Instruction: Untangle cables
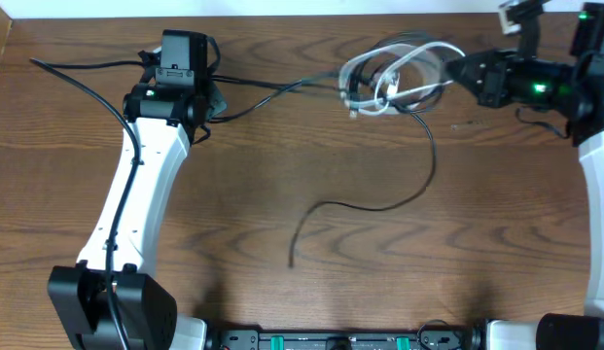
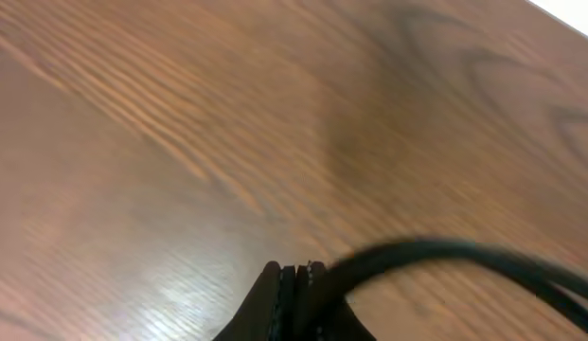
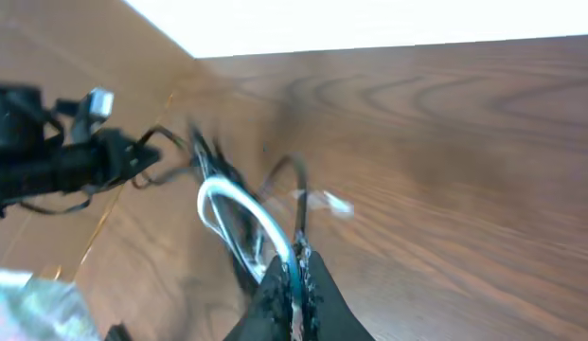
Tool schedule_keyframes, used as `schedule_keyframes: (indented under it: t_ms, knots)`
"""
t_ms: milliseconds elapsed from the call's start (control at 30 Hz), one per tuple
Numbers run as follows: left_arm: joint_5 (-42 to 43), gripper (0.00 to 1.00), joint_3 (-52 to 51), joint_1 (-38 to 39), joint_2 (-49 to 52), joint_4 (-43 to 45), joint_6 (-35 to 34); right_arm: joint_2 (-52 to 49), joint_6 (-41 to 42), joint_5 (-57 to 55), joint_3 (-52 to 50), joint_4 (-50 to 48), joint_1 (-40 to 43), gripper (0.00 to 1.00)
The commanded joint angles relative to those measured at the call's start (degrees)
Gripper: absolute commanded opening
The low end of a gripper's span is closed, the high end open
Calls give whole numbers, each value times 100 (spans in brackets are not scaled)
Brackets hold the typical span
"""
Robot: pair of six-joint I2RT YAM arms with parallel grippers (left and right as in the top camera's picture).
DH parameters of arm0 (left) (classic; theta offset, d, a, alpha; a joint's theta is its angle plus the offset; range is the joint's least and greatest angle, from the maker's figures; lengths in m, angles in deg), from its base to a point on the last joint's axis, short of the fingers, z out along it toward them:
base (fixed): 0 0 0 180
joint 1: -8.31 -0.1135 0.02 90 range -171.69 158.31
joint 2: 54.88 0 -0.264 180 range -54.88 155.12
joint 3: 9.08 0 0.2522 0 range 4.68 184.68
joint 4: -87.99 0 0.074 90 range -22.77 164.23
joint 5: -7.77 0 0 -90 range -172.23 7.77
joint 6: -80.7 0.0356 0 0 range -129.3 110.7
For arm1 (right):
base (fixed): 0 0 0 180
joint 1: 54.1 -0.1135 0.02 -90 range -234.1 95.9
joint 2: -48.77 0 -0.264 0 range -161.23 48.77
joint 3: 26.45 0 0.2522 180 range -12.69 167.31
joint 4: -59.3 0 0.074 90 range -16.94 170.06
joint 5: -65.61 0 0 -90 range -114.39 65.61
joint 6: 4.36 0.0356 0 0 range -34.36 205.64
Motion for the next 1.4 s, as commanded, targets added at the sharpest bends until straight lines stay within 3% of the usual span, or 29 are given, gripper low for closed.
schedule_keyframes:
  t_ms: [0,200,400,567,633,767,833,1000,1367]
  knots:
    - [-184,7,26,-138,-15,-55,455,33,109,0,55,-15,96,1]
    - [63,8,26,-138,-15,-286,487,33,107,-111,44,28,61,1]
    - [1300,8,26,-138,-15,-302,1165,-13,103,-627,44,181,-177,1]
    - [1878,14,26,-120,-15,-382,1202,-179,81,-955,44,245,-334,1]
    - [1897,17,24,-109,-15,-433,1202,-286,85,-1060,44,238,-393,1]
    - [1899,36,15,-55,-11,-503,1314,-588,85,-1084,44,142,-470,3]
    - [1899,46,15,9,-7,-516,1464,-774,85,-1084,44,57,-509,8]
    - [1897,61,15,177,2,-514,1569,-1049,85,-1088,44,-96,-592,23]
    - [1941,65,15,577,260,-363,1696,-1239,85,-1137,44,-297,-662,33]
